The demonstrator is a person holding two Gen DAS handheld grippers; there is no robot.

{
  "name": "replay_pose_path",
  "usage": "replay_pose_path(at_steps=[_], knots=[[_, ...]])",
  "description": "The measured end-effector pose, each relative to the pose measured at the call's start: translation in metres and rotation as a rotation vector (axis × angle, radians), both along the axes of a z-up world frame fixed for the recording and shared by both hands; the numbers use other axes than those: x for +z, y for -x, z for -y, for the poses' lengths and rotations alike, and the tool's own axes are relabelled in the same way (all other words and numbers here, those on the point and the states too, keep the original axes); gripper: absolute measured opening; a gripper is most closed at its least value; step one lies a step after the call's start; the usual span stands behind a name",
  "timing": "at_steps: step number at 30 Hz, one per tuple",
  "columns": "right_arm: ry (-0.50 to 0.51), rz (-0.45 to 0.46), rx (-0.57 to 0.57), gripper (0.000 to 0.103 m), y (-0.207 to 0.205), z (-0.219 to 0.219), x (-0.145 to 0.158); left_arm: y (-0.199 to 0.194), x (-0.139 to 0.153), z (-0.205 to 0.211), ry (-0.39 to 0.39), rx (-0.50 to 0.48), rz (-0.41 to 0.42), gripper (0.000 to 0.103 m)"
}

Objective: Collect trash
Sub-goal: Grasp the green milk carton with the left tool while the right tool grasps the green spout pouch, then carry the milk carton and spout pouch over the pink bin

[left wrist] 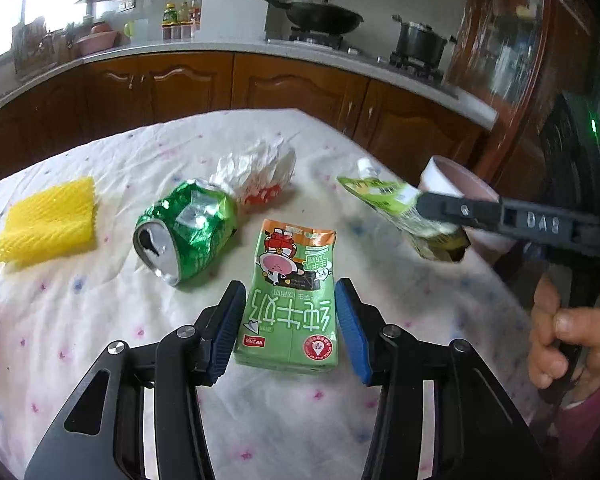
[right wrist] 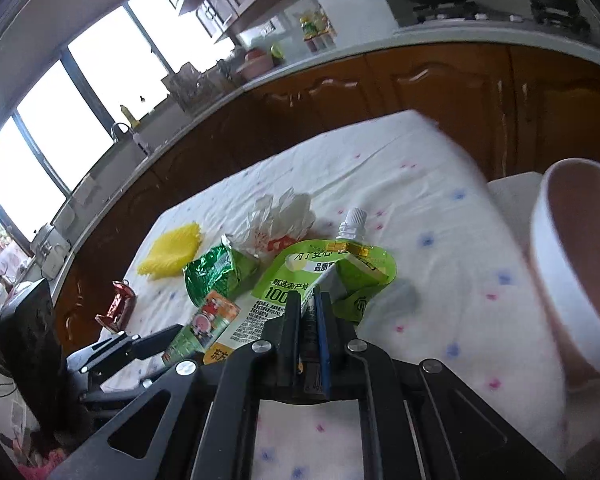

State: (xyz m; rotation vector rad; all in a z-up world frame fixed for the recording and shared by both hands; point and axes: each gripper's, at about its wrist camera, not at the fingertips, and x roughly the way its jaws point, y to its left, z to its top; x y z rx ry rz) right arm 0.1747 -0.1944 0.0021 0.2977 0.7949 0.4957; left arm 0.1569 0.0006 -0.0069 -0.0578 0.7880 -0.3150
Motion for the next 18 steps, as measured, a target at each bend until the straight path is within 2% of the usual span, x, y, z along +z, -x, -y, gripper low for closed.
replay_pose_path(at_steps=[4,18], knots=[[-0.014,0.028,-0.026,0.007,0.011,0.017,0.011,0.0,0.014,0.002,0.061,-0.004,0.014,0.046],[-0.026,0.087,-0.121,0.007,0.045,0.075,0.032,-0.002,0.037,0.04,0.109,-0.055,0.043,0.046]])
